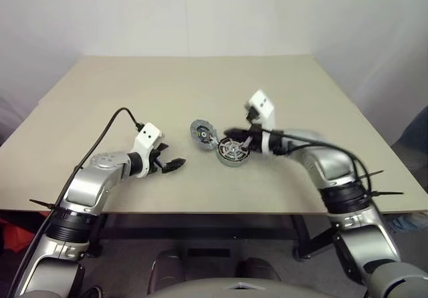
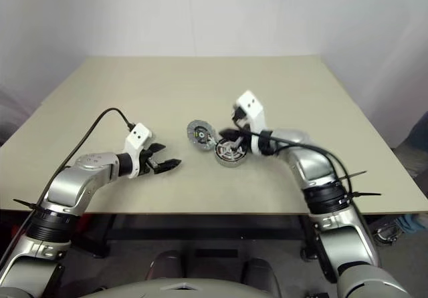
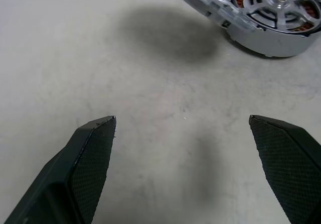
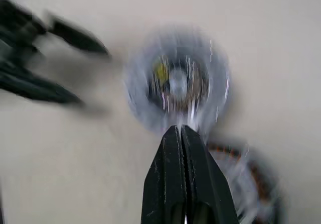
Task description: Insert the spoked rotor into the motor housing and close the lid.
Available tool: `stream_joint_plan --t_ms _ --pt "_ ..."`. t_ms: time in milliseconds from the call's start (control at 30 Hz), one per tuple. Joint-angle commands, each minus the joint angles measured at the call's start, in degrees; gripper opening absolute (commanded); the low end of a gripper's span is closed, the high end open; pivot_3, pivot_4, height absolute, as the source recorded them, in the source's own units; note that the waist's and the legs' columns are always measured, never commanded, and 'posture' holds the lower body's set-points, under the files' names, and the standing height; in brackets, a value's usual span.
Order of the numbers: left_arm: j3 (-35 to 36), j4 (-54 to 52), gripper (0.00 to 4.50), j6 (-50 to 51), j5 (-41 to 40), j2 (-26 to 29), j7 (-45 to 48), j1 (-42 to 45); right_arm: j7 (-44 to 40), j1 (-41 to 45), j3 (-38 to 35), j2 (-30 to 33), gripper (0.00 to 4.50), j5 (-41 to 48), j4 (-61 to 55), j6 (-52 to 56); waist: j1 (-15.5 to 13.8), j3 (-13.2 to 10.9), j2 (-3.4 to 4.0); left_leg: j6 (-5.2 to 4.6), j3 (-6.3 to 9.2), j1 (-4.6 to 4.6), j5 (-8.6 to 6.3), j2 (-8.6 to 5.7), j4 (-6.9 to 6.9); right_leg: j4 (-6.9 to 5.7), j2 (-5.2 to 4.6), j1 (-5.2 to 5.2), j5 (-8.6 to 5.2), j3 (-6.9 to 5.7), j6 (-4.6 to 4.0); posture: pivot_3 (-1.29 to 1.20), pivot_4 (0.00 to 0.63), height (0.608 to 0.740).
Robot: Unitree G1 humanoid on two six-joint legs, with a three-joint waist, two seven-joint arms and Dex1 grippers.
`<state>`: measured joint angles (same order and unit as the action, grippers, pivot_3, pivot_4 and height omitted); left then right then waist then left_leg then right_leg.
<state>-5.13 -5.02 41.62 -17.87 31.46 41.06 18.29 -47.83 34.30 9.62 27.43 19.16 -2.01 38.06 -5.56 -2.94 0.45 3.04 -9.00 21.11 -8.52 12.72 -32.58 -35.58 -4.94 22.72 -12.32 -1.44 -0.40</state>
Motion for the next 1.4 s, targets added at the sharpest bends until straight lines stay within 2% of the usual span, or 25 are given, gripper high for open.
stream_joint_plan --t_ms 33,133,233,333,467,767,1400 --pt "-0.12 -0.18 4.50 -1.99 0.31 -0.21 0.78 2.18 -8.87 3.26 2.56 5.89 0.01 -2.98 -1.88 -7.98 -0.16 0.04 -0.06 0.00 0.01 0.00 0.00 0.01 0.00 -0.01 0.00 -0.02 0.00 -0.01 0.00 0.00 0.000 0.740" --pt "-0.20 0.95 4.50 -2.71 0.22 -1.12 0.89 3.47 -20.28 5.01 8.90 14.04 0.01 -10.69 1.26 -23.18 -0.38 0.05 -0.08 -0.06 0.02 0.04 -0.04 0.01 -0.01 0.00 0.00 -0.09 0.01 -0.03 -0.03 0.00 0.000 0.740" --pt "-0.47 1.91 4.50 -3.37 0.51 -1.73 0.96 4.59 -27.19 9.28 13.50 17.09 0.01 -16.82 8.74 -34.56 -0.13 0.03 -0.05 -0.22 -0.02 0.19 -0.13 0.00 -0.05 0.04 -0.01 0.01 0.18 -0.02 -0.32 0.00 0.000 0.740" --pt "-0.71 2.68 4.50 -3.74 0.75 -2.13 1.03 5.19 -29.79 14.27 18.17 17.09 0.63 -24.49 17.96 -46.63 0.31 0.02 -0.03 -0.28 -0.03 0.52 -0.17 0.04 -0.26 -0.09 0.00 0.36 0.27 -0.03 -0.48 0.00 0.000 0.740" --pt "-0.71 3.09 4.50 -3.67 0.71 -2.66 0.75 5.46 -29.94 19.26 21.68 14.37 1.95 -31.04 25.96 -56.72 0.31 0.01 -0.03 -0.31 -0.02 0.58 -0.18 0.09 -0.37 -0.14 0.01 0.41 0.30 -0.08 -0.53 0.00 0.000 0.740" --pt "0.11 2.09 4.50 -3.26 0.51 -2.61 -0.60 4.09 -32.20 21.85 25.61 11.56 1.95 -37.81 29.91 -70.03 0.13 -0.01 -0.06 -0.44 0.01 0.79 -0.26 0.07 -0.61 -0.13 -0.02 0.40 0.31 -0.09 -0.55 0.00 0.000 0.740" --pt "0.17 2.14 4.50 -3.40 0.30 -2.83 -1.75 3.81 -31.16 19.30 26.88 8.66 1.95 -43.63 34.93 -71.58 0.32 0.00 -0.07 -0.44 0.03 0.68 -0.26 0.08 -0.62 -0.17 0.00 0.34 0.32 -0.09 -0.56 0.00 0.000 0.740"
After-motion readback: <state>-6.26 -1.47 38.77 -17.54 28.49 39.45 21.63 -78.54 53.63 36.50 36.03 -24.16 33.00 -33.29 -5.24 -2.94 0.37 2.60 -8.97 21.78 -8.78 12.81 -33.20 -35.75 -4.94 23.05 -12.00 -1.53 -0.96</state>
